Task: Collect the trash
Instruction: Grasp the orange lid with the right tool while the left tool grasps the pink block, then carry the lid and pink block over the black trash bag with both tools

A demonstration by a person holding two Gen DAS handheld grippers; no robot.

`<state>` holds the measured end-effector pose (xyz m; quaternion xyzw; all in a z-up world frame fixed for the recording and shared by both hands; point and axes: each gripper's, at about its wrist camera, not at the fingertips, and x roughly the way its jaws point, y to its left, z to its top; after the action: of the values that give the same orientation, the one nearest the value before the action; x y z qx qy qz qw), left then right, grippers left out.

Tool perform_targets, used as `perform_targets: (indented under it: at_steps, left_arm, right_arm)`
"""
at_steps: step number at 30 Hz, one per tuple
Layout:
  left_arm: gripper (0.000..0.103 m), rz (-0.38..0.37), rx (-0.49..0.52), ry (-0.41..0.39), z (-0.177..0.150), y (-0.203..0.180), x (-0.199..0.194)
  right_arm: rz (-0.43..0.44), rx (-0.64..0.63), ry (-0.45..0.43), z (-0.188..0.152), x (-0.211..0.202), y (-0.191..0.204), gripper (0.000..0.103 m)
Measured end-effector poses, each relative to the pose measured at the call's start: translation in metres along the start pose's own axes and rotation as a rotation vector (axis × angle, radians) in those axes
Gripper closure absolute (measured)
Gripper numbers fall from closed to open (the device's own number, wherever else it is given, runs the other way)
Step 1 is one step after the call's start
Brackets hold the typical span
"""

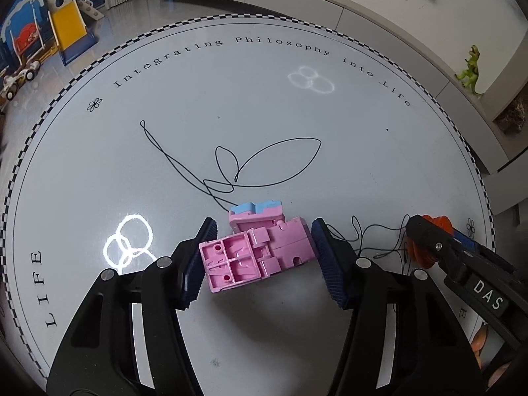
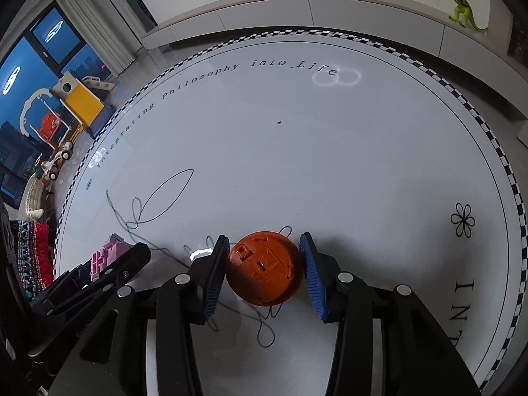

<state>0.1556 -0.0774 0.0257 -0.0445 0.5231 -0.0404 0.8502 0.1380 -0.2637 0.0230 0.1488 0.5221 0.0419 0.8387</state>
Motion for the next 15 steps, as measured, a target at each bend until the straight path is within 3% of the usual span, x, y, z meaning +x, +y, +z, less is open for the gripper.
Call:
perform_targets:
  at_steps: [15]
  left_arm:
    - [0.045, -0.020, -0.006, -0.050, -0.035, 0.019, -0.048]
  right_arm:
    - [0.042, -0.052, 0.003, -0.051, -0.032, 0.037, 0.057]
